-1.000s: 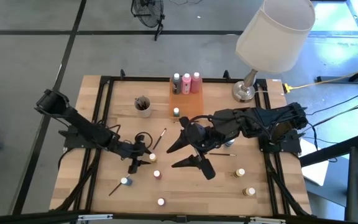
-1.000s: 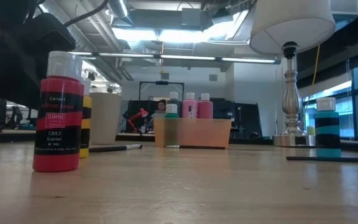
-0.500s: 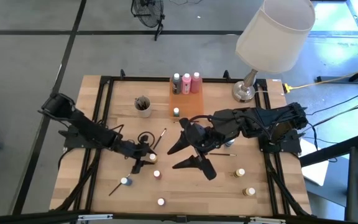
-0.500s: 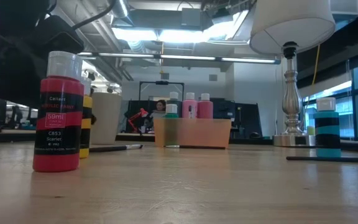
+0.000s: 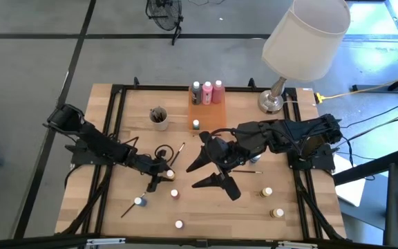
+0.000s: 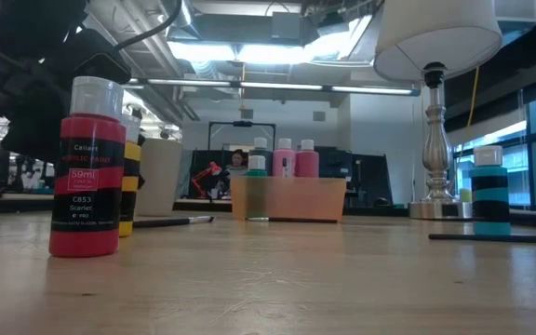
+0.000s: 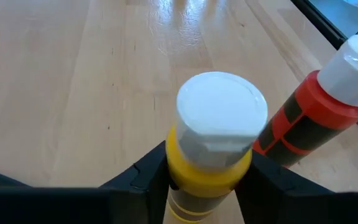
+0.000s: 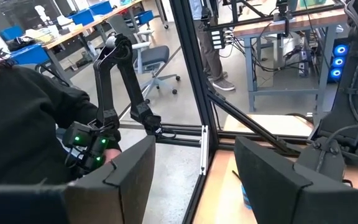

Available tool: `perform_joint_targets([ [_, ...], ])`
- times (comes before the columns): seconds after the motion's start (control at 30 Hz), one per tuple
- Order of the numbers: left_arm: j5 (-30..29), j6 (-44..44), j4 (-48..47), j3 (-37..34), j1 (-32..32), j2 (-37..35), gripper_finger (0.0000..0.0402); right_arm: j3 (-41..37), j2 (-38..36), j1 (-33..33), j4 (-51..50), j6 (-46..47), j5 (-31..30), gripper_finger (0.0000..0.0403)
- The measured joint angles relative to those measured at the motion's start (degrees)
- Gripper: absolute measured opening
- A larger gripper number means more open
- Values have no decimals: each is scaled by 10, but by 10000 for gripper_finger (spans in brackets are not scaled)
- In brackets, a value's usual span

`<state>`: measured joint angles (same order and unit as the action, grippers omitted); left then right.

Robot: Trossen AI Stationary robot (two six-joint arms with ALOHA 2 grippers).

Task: Pick & Place Paint Supplies
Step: Put the yellow paint bottle into the orange bin

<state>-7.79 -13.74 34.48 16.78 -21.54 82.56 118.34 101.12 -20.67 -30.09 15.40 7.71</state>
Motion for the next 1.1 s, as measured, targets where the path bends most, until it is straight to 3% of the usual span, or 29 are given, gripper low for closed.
perform_joint_targets([
  [0.43, 7, -37, 1, 0, -1, 0, 130, 0, 0, 0, -9, -7, 1, 224],
  [0.67, 26, -67, -1, 0, -1, -9, 129, 0, 0, 0, -10, -16, 43, 224],
  [0.9, 12, -72, -56, 0, -1, -65, 128, 0, -2, -1, -19, -19, 66, 224],
  [1.1, -34, -80, -123, 0, -1, -141, 128, 0, -5, -3, -21, -19, 80, 224],
])
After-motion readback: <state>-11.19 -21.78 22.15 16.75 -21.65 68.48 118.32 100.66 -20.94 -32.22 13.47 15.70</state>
